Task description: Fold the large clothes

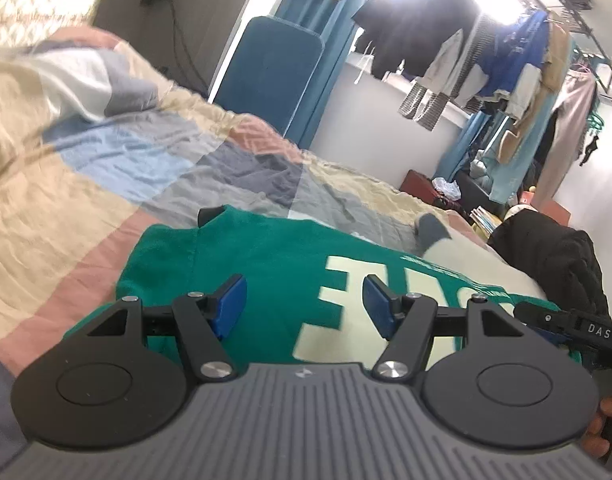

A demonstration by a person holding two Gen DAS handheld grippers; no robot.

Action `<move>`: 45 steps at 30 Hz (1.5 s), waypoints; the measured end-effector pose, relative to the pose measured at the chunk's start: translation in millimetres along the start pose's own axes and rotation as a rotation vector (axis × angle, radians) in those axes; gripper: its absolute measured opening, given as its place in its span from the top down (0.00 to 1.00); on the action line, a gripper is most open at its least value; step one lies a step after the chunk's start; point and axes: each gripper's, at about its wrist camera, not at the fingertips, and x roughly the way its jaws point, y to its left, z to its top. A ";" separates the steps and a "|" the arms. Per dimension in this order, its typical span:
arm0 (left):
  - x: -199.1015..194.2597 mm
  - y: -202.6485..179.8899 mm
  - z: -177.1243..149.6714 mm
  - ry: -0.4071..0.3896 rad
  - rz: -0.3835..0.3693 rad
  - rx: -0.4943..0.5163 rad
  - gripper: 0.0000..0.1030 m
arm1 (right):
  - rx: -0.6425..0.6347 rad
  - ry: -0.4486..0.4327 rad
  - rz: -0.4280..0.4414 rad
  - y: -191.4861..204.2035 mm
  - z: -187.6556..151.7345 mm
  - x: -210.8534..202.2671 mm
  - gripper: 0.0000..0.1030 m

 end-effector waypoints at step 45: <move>1.3 98.2 -75.3 0.215 -0.156 -0.864 0.06 | 0.761 0.246 0.151 -48.2 -71.4 -25.9 0.13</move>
